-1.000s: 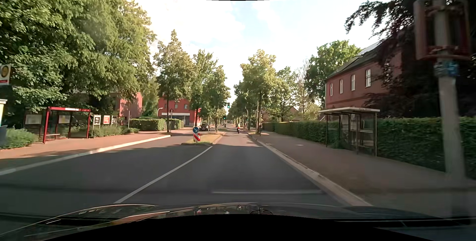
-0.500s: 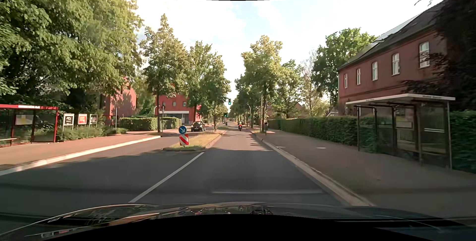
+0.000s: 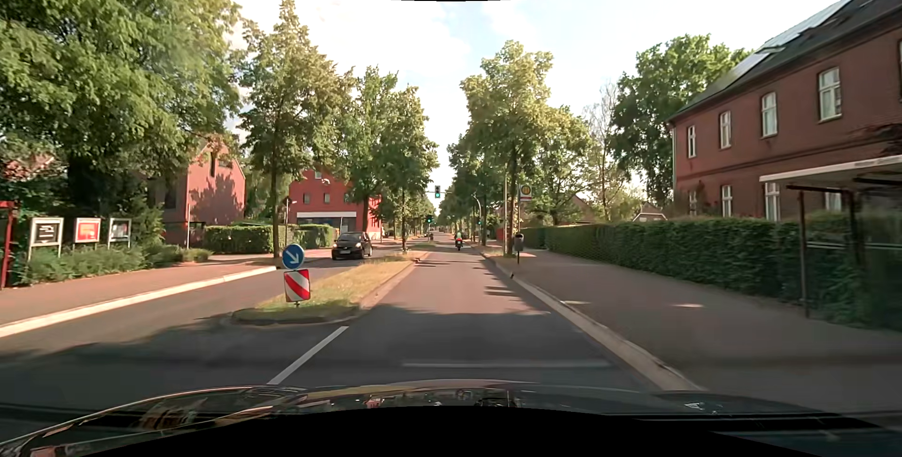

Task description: Follow the waypoints while adhering to traffic rules and regulations

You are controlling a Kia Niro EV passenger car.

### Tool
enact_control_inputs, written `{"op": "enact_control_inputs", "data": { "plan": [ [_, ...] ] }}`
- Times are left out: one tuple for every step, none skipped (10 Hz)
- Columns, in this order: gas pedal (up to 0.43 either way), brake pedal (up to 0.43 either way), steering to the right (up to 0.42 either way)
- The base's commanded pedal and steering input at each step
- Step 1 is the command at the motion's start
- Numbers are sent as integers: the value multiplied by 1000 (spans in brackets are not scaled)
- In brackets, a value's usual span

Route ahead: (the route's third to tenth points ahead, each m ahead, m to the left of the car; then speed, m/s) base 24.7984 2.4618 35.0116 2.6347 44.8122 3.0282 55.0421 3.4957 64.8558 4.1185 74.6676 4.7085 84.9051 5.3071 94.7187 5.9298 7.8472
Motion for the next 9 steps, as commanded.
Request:
{"op": "enact_control_inputs", "data": {
  "plan": [
    [150, 0, -11],
    [150, 0, -11],
    [150, 0, -11],
    [150, 0, -11],
    [150, 0, -11],
    [150, 0, -13],
    [150, 0, -14],
    [150, 0, -14],
    [150, 0, -12]
  ]
}}
